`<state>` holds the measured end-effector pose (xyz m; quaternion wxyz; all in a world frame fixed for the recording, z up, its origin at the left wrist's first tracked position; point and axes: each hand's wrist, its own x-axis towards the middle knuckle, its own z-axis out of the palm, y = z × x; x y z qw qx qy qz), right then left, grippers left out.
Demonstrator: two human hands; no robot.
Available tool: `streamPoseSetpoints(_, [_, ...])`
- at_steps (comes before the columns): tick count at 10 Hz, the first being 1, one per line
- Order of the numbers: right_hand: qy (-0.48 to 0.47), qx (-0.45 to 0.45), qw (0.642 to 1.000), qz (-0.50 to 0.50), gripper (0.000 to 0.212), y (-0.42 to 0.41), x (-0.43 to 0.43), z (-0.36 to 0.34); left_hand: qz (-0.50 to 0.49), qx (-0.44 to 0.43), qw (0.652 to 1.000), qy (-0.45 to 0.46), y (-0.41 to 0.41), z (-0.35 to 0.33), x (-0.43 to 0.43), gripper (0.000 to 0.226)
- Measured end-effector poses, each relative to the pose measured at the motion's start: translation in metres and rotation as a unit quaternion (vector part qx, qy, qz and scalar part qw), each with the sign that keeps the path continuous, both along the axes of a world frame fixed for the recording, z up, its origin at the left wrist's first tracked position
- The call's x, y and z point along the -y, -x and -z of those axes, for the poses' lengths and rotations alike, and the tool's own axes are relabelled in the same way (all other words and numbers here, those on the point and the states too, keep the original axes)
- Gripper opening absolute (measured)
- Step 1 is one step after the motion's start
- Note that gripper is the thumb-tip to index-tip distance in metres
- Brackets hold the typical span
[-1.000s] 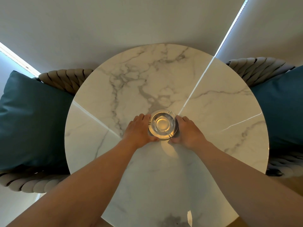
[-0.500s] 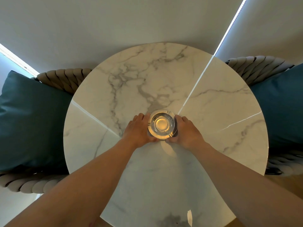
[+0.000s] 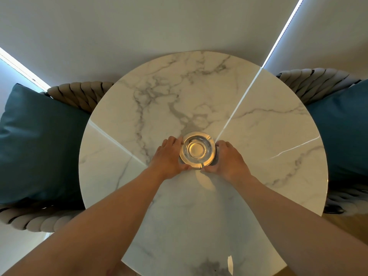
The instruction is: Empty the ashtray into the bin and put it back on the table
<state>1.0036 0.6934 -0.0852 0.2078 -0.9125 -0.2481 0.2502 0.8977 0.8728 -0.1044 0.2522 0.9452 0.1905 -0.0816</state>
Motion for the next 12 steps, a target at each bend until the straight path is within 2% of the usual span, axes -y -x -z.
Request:
streamPoseSetpoints(1, [-0.001, 0.009, 1.0, -0.002, 0.082, -0.001, -0.001, -0.002, 0.01, 0.0, 1.0, 0.001, 0.001, 0.0, -0.002, 0.097])
streamPoseSetpoints(2, [0.004, 0.016, 1.0, -0.024, 0.077, -0.001, -0.003, -0.003, 0.003, -0.004, 1.0, 0.002, -0.001, 0.001, -0.001, 0.104])
streamPoseSetpoints(4, [0.006, 0.019, 1.0, -0.019, 0.07, 0.002, -0.006, -0.004, -0.015, -0.007, 1.0, 0.001, -0.006, 0.004, 0.0, 0.103])
streamPoseSetpoints(9, [0.014, 0.014, 1.0, -0.009, 0.075, 0.002, -0.008, -0.004, -0.012, -0.009, 1.0, -0.004, -0.007, 0.001, -0.002, 0.101])
streamPoseSetpoints(10, [0.029, 0.014, 0.999, -0.008, 0.069, 0.0, -0.005, -0.004, -0.015, -0.017, 1.0, -0.008, -0.003, -0.003, -0.002, 0.102])
streamPoseSetpoints(11, [0.059, 0.011, 0.998, 0.01, 0.061, -0.008, 0.006, -0.004, -0.037, -0.026, 0.999, -0.005, 0.011, -0.006, -0.006, 0.089])
streamPoseSetpoints(12, [0.093, 0.021, 0.995, 0.01, 0.04, -0.01, 0.022, -0.011, -0.068, -0.043, 0.997, 0.011, 0.033, -0.013, -0.005, 0.048])
